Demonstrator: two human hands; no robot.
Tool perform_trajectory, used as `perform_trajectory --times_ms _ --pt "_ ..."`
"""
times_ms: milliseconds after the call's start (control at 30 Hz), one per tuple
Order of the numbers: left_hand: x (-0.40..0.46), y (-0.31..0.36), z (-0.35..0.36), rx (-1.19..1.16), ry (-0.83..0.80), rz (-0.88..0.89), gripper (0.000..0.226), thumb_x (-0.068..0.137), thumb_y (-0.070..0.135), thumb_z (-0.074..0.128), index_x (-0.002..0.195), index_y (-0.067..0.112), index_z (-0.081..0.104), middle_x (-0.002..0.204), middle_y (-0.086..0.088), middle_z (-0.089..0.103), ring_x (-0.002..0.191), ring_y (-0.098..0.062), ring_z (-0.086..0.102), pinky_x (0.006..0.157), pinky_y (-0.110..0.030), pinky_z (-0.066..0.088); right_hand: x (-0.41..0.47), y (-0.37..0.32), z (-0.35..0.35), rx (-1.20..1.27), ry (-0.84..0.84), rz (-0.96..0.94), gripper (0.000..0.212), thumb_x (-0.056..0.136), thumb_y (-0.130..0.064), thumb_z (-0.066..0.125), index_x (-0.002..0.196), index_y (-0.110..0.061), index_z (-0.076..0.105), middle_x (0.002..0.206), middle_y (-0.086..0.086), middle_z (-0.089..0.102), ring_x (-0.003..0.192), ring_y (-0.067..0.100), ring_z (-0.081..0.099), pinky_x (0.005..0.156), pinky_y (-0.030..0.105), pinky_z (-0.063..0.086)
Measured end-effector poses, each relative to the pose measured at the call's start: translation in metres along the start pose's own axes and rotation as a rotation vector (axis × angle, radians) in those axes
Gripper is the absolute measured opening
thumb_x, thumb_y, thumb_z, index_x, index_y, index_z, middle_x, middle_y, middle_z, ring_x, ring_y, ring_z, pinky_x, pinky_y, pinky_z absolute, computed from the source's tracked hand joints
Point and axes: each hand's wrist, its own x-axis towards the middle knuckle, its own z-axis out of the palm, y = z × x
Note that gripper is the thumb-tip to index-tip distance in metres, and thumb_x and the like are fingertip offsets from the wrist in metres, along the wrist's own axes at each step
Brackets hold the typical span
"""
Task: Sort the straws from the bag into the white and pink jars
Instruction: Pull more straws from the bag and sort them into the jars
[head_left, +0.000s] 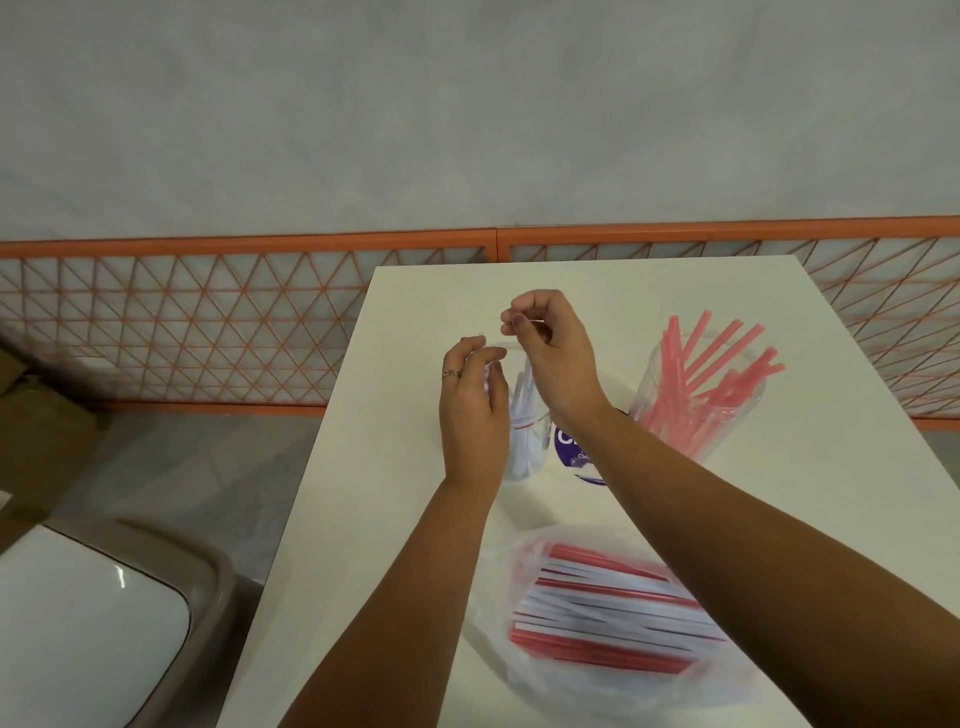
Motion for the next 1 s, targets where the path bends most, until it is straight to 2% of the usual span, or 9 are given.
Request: perform_trajectory --times_ms 233,333,400,467,533,633,800,933,1000 --pt "-0.001 0.0 -0.003 -0.01 -0.002 0.022 0.023 0.094 0.017 0.049 0.113 0.01 0.062 0.132 -0.005 0.051 0.126 -0.015 0.045 0.09 0.005 0.028 -0.006 -0.004 -0.005 -0.119 0.018 -0.058 0.013 0.091 -0.004 0.053 0.102 -0.009 0.059 0.101 0.002 0.066 0.091 0.008 0.063 0.087 0.014 0.049" --pt "-0.005 0.005 -0.008 0.006 0.052 0.094 0.027 0.093 0.025 0.049 0.115 0.015 0.06 0.132 -0.005 0.052 0.132 -0.018 0.039 0.101 -0.017 0.034 -0.021 -0.009 -0.01 -0.257 0.127 -0.183 0.015 0.089 -0.014 0.059 0.103 -0.016 0.063 0.105 -0.012 0.064 0.101 0.005 0.059 0.1 0.029 0.045" --pt "-0.013 0.011 -0.012 0.014 0.098 0.151 0.03 0.091 0.032 0.047 0.113 0.015 0.061 0.127 -0.005 0.054 0.125 -0.016 0.042 0.1 -0.019 0.037 -0.036 -0.011 -0.017 -0.306 0.172 -0.247 0.014 0.087 -0.017 0.06 0.101 -0.017 0.065 0.099 -0.022 0.059 0.098 0.0 0.057 0.1 0.036 0.043" --pt "-0.027 0.017 -0.015 0.012 0.094 0.203 0.034 0.091 0.035 0.044 0.11 0.014 0.062 0.121 -0.004 0.057 0.117 -0.012 0.046 0.096 -0.011 0.036 -0.053 -0.008 -0.024 -0.319 0.149 -0.266 0.011 0.087 -0.013 0.062 0.097 -0.015 0.064 0.094 -0.015 0.06 0.092 -0.004 0.057 0.091 0.022 0.046" --pt "-0.045 0.018 -0.014 0.007 0.026 0.244 0.036 0.092 0.037 0.042 0.109 0.012 0.061 0.115 -0.006 0.06 0.111 -0.013 0.05 0.093 -0.011 0.04 -0.072 -0.002 -0.032 -0.31 0.097 -0.221 0.011 0.086 -0.007 0.063 0.096 -0.012 0.064 0.092 -0.007 0.062 0.086 0.0 0.059 0.082 0.012 0.046" --pt "-0.075 0.008 -0.009 -0.003 -0.095 0.27 0.025 0.093 0.028 0.048 0.108 0.012 0.059 0.109 -0.006 0.063 0.102 -0.014 0.057 0.089 -0.017 0.046 -0.102 0.014 -0.046 -0.301 0.042 -0.104 0.012 0.086 -0.006 0.063 0.095 -0.013 0.063 0.089 -0.003 0.065 0.082 0.009 0.063 0.078 0.02 0.053" --pt "-0.122 -0.01 -0.007 0.027 -0.353 0.217 0.013 0.092 0.014 0.052 0.102 0.011 0.059 0.103 -0.003 0.061 0.087 -0.008 0.057 0.077 -0.005 0.041 -0.154 0.037 -0.069 -0.387 -0.03 0.029 0.015 0.083 -0.003 0.065 0.09 -0.016 0.065 0.087 -0.005 0.067 0.081 0.013 0.064 0.079 0.028 0.055" --pt "-0.146 -0.025 -0.005 0.165 -0.527 0.171 0.017 0.095 0.016 0.048 0.106 0.011 0.059 0.104 -0.006 0.064 0.093 -0.016 0.059 0.084 -0.022 0.049 -0.184 0.055 -0.082 -0.494 -0.166 0.153 0.012 0.082 -0.007 0.067 0.089 -0.018 0.065 0.088 -0.002 0.068 0.082 0.014 0.064 0.081 0.027 0.055" --pt "-0.154 -0.032 -0.004 0.219 -0.615 0.159 0.026 0.094 0.017 0.049 0.119 0.013 0.056 0.119 -0.005 0.061 0.108 -0.017 0.055 0.095 -0.024 0.044 -0.193 0.065 -0.089 -0.605 -0.256 0.171 0.019 0.081 -0.012 0.069 0.098 -0.018 0.065 0.097 0.0 0.067 0.09 0.018 0.063 0.083 0.021 0.049"
